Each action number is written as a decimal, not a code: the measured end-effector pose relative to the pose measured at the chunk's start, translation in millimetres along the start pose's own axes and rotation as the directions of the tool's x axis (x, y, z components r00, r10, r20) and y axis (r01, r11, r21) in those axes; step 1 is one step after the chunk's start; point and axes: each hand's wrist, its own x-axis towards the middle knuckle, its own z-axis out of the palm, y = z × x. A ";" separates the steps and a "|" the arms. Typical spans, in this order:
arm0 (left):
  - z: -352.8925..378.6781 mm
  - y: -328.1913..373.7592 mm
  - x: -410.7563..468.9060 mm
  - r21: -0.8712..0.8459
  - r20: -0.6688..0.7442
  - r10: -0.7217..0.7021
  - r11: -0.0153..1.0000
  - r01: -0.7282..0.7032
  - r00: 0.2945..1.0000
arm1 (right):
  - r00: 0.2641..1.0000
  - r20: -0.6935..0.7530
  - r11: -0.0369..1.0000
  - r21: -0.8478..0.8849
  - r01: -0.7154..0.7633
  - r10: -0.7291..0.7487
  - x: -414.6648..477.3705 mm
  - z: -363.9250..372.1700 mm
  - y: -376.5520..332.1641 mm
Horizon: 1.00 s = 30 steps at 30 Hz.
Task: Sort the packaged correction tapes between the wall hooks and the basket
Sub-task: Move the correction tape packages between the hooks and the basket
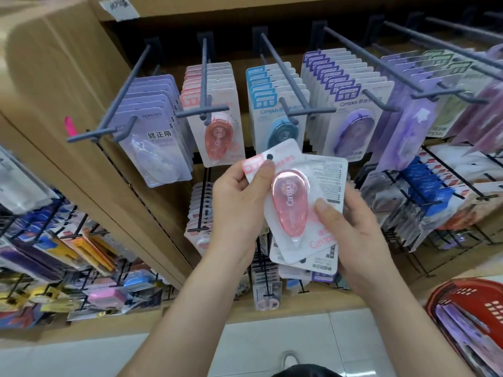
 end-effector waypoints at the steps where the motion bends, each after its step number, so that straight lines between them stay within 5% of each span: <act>1: -1.3 -0.6 -0.5 -0.017 -0.030 -0.006 1.000 0.005 1.000 | 0.999 0.001 0.997 0.068 -0.045 0.045 -0.9 4.4 -1.5; 12: -16.5 4.1 0.4 -0.237 -0.344 -0.106 0.971 0.023 0.933 | 0.972 0.213 0.991 -0.110 -0.080 0.102 -6.0 26.4 -8.0; 16: -32.8 16.7 1.7 -0.265 -0.421 -0.007 0.957 -0.116 0.907 | 0.973 0.186 0.990 -0.050 -0.129 0.136 -4.9 24.2 4.3; 24: -57.6 45.9 -9.0 0.164 -0.171 0.432 0.899 -0.407 0.886 | 0.985 0.083 0.989 -0.006 -0.150 0.150 -6.9 23.8 8.8; 30: -50.3 54.5 16.5 0.257 -0.118 0.547 0.823 -0.507 0.829 | 0.989 0.073 0.983 -0.143 -0.115 0.126 -8.1 24.7 -3.5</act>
